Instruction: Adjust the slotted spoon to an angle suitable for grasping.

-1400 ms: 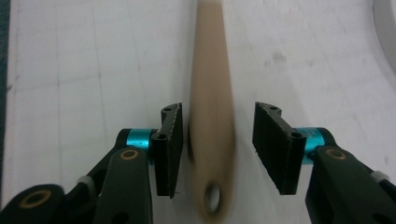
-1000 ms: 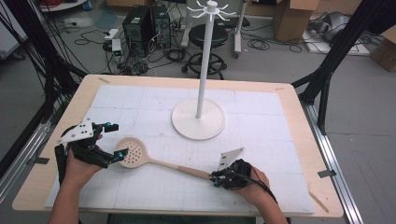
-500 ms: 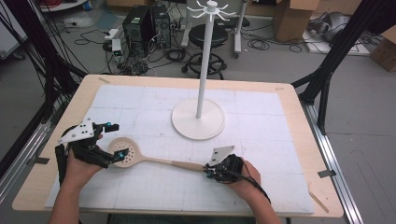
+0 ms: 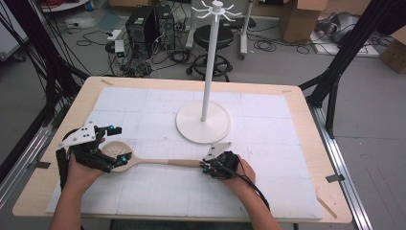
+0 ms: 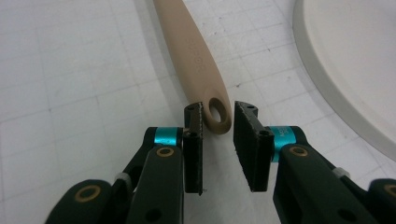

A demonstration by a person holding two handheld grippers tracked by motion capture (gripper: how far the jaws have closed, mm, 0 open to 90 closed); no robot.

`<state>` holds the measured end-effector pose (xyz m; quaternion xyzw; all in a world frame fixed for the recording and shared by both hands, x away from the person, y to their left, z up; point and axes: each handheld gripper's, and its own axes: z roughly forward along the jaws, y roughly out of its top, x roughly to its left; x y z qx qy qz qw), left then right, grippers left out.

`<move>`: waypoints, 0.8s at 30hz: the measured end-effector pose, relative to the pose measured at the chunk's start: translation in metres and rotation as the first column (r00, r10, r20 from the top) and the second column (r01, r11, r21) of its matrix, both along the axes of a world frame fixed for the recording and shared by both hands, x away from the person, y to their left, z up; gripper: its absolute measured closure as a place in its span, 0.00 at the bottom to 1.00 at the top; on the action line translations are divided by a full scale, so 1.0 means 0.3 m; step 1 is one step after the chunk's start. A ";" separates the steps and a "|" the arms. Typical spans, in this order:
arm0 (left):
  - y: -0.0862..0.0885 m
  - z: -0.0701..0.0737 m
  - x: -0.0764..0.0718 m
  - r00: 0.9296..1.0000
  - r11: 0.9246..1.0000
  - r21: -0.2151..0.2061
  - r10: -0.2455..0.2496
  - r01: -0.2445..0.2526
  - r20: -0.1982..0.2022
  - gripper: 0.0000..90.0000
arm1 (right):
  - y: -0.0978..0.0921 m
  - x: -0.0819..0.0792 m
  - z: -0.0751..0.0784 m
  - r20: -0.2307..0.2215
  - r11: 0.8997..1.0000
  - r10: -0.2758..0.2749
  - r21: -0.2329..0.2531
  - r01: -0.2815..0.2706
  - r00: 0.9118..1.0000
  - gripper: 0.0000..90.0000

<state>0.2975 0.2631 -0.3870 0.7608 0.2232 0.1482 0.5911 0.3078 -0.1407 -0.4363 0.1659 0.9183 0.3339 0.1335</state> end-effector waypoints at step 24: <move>0.008 0.018 -0.007 1.000 1.000 -0.026 -0.012 0.012 0.013 0.02 | -0.268 -0.077 0.182 0.044 0.914 -0.183 0.376 0.154 0.982 0.37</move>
